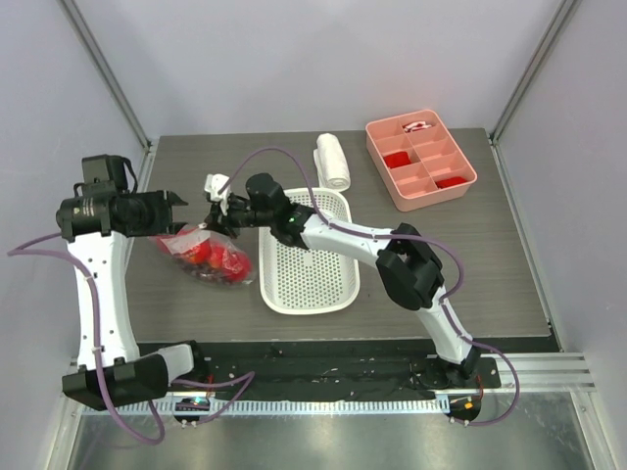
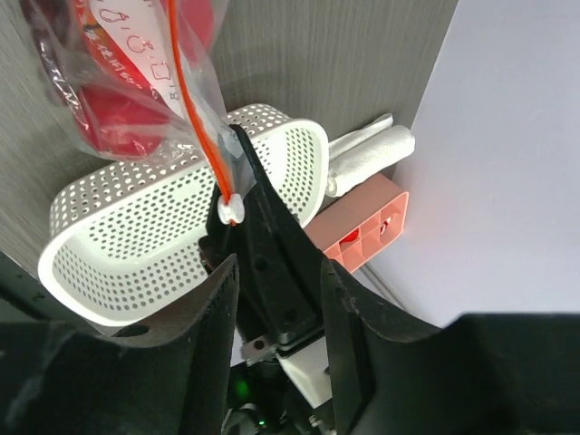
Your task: Open the zip-top bag and remove the fake food
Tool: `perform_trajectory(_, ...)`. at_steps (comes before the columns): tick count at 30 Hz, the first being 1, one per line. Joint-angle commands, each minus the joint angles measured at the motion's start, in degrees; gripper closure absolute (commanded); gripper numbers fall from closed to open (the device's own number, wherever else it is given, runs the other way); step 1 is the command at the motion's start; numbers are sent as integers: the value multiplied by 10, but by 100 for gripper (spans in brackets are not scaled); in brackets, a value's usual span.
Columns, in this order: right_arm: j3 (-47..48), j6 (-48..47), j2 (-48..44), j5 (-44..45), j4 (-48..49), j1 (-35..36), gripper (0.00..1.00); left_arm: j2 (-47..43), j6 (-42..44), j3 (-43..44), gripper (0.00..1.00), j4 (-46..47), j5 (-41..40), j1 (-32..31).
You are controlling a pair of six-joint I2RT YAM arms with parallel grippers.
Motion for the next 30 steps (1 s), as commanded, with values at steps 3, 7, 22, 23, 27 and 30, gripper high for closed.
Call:
perform_trajectory(3, 0, -23, -53, 40, 39, 14, 99, 33, -43, 43, 60, -93, 20, 2)
perform_trajectory(7, 4, -13, -56, 40, 34, 16, 99, 44, 26, 51, 61, -110, 3, 1)
perform_trajectory(22, 7, -1, -57, 57, 27, 16, 99, -13, -5, -70, 66, -64, 24, 0)
perform_trajectory(23, 7, -2, -58, 57, 27, 17, 99, -11, -5, -68, 66, -61, 21, 1)
perform_trajectory(27, 10, -5, -56, 54, 23, 18, 99, -4, -19, -76, 65, -35, 26, 1)
perform_trajectory(30, 19, -12, -53, 54, 15, 19, 99, 0, -19, -72, 64, -30, 14, 0)
